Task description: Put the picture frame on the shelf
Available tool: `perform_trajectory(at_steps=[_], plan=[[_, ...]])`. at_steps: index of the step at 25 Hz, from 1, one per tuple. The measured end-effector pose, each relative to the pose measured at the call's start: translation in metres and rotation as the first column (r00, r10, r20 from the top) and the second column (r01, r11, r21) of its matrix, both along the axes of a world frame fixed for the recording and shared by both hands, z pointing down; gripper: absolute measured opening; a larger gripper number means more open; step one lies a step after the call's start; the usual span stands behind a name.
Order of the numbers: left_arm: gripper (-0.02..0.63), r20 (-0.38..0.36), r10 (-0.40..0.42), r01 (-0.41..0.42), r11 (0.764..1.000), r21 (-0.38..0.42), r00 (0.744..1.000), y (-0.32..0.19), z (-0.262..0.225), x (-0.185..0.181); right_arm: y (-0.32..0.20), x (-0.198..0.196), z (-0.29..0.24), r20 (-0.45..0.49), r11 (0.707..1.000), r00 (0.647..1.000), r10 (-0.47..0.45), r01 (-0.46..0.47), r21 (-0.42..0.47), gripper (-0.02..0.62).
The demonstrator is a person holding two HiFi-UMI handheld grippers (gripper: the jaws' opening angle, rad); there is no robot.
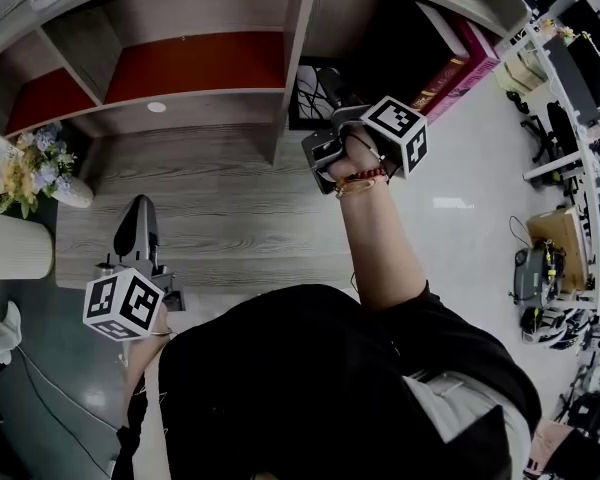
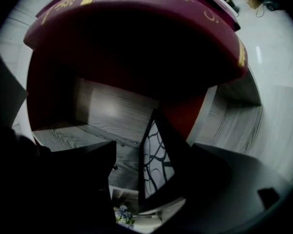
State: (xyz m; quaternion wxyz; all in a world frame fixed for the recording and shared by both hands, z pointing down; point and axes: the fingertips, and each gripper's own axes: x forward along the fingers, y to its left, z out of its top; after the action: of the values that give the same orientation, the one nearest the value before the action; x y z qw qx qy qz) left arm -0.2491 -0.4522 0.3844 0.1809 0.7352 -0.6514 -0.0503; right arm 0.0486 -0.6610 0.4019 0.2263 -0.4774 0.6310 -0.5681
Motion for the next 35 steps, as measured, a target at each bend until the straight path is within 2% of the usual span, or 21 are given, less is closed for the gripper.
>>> perform_trajectory(at_steps=[15,20,28,35], plan=[[0.012,0.007,-0.023,0.023,1.0,0.019,1.0,-0.001,-0.007,0.002,-0.006,-0.006,0.004,-0.042,0.999,0.999,-0.033,0.033,0.005,0.446],[0.012,0.006,-0.019,0.018,0.999,0.041,1.0,0.0,-0.009,0.005,-0.001,-0.01,0.01,-0.031,0.999,0.998,-0.049,0.049,-0.004,0.451],[0.012,0.001,0.001,-0.001,0.998,0.064,1.0,0.021,-0.014,0.008,0.039,-0.02,0.027,-0.073,0.996,0.994,-0.083,0.081,-0.025,0.457],[0.012,-0.004,0.066,-0.066,0.995,0.07,0.998,0.042,-0.02,0.025,0.093,-0.015,0.034,-0.069,0.997,0.995,-0.072,0.07,-0.036,0.448]])
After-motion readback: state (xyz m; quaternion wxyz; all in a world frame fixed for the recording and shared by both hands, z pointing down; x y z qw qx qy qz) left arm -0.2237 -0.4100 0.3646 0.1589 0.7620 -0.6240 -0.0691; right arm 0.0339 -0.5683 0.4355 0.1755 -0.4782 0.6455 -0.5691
